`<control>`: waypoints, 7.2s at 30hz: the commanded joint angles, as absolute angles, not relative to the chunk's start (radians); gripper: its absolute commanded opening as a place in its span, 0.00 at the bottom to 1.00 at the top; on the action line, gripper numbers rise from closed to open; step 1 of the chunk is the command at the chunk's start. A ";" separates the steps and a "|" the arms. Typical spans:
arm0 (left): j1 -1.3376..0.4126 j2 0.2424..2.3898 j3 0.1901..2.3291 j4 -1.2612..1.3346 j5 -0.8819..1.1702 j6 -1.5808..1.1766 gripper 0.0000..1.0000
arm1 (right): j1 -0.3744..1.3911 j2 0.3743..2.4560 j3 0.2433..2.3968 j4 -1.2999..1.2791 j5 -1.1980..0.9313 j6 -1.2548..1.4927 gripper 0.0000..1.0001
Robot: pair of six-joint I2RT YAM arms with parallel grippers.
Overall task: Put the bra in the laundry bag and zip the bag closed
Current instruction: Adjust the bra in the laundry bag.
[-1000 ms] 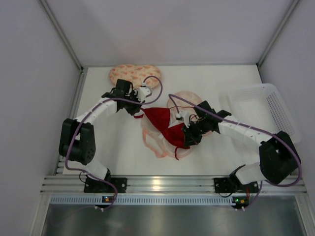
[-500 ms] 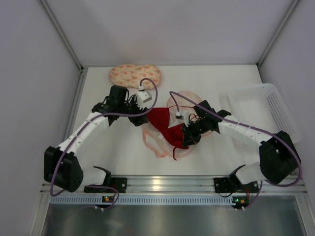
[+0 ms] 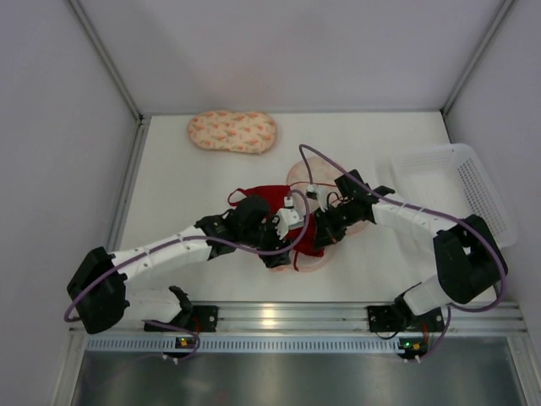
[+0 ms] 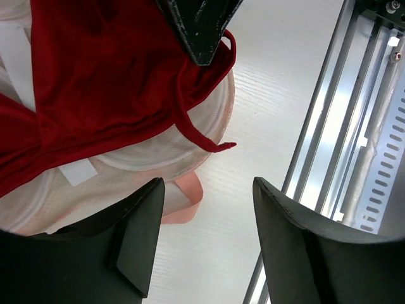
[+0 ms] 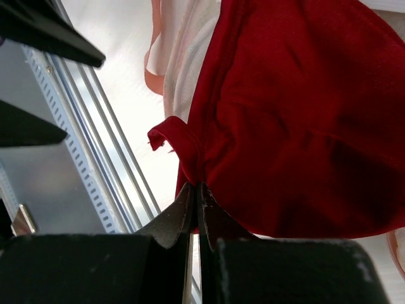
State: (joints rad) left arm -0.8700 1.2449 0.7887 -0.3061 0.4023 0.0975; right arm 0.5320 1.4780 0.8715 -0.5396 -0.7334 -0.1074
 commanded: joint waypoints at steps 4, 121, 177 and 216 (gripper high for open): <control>-0.966 1.298 0.769 -0.137 0.241 -0.040 0.66 | 0.500 1.483 0.882 -0.463 -0.810 -0.057 0.00; -0.032 1.700 0.896 -0.012 0.453 -0.141 0.30 | 0.267 1.552 1.164 -0.667 -0.818 -0.023 0.38; -0.032 1.597 0.917 -0.110 0.471 -0.198 0.38 | 0.244 1.582 1.146 -0.699 -0.848 -0.066 0.38; -0.110 1.651 1.071 -0.190 0.381 -0.301 0.00 | 0.238 1.588 1.177 -0.727 -0.848 -0.081 0.38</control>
State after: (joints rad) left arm -0.1112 1.7939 1.0702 -0.2180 0.4080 -0.2928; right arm 0.2520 1.6073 1.1343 -0.7124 -0.8345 -0.0601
